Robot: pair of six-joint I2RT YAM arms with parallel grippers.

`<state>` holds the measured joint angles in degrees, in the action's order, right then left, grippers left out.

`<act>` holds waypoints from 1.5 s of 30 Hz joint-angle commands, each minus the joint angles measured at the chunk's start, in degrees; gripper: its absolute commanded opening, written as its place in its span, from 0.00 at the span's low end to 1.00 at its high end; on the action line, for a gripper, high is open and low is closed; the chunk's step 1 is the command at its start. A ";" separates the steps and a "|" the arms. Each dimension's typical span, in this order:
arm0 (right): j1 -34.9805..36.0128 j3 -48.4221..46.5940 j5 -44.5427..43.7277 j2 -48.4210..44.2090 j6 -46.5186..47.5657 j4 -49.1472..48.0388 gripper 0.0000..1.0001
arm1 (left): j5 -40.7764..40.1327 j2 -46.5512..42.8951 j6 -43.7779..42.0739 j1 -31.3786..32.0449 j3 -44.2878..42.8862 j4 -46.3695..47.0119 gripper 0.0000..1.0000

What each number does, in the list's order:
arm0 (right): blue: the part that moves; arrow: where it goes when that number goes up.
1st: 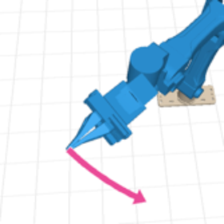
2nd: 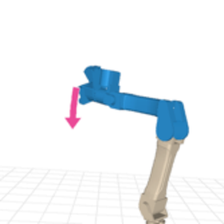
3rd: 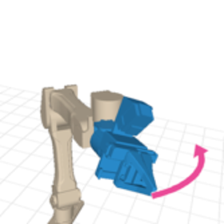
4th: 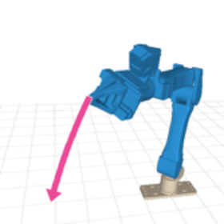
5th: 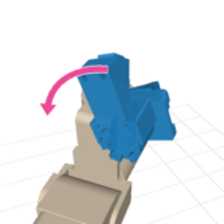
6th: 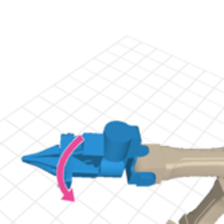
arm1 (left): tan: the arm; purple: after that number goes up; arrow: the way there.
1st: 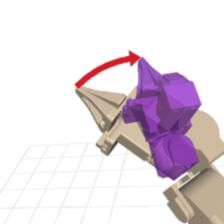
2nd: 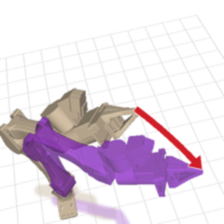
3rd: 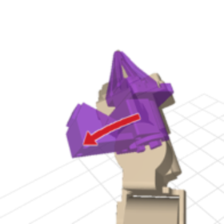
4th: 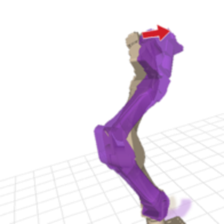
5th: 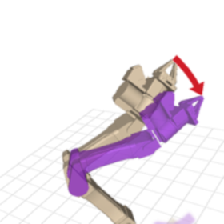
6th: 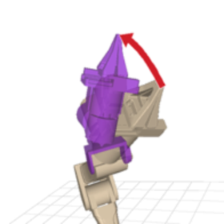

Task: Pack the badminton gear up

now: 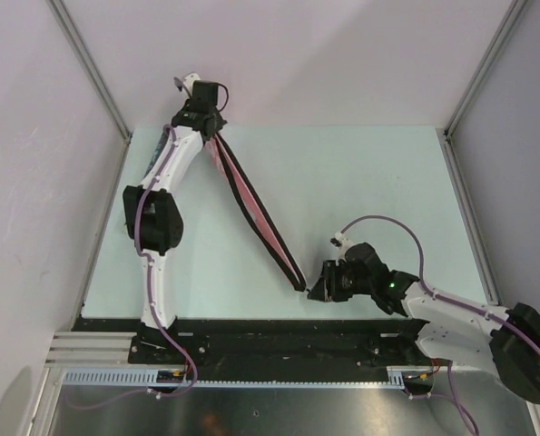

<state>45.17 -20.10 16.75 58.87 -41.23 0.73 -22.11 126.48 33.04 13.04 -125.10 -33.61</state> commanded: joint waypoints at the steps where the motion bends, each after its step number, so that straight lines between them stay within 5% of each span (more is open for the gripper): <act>1: -0.34 -5.55 -1.55 -6.65 7.29 10.77 0.57 | 14.42 -4.48 -1.57 -1.52 0.20 7.76 0.00; 2: -0.87 -6.61 -1.72 -7.62 9.48 11.91 0.65 | 18.38 -4.57 -1.66 -1.61 0.38 8.20 0.00; 6: -5.43 -9.87 -1.20 -10.09 11.70 15.18 0.70 | 41.82 -2.47 2.46 -1.44 0.12 13.29 0.00; 13: -9.04 -10.14 1.97 -10.09 10.47 12.81 0.70 | 51.10 2.63 4.49 -2.22 0.38 15.15 0.07; 17: -9.13 -10.49 1.70 -9.57 10.47 12.19 0.70 | 48.23 2.11 2.65 -3.19 4.94 15.06 0.37; 23: -9.22 -12.33 1.18 -8.16 12.05 12.89 0.70 | 40.22 -3.07 -7.18 -3.19 8.47 12.17 0.69; 27: -9.22 -14.70 -3.90 -6.93 11.88 15.69 0.70 | 27.62 -6.50 -14.47 -2.14 6.89 4.88 0.79; 30: -9.57 -16.63 -15.56 -6.05 10.65 19.12 0.71 | 10.68 -10.80 -22.29 1.10 8.02 1.71 0.83; 34: -9.92 -19.35 -26.23 -6.05 11.08 22.46 0.71 | 0.06 -15.81 -28.02 6.11 11.45 0.65 0.86; 45: -11.33 -26.57 -38.28 -24.11 23.82 24.50 0.80 | 29.39 -38.90 -19.14 14.02 17.60 6.52 0.83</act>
<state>34.26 -41.17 -15.03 44.21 -25.39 26.22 -3.90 97.76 12.88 24.10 -109.08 -32.49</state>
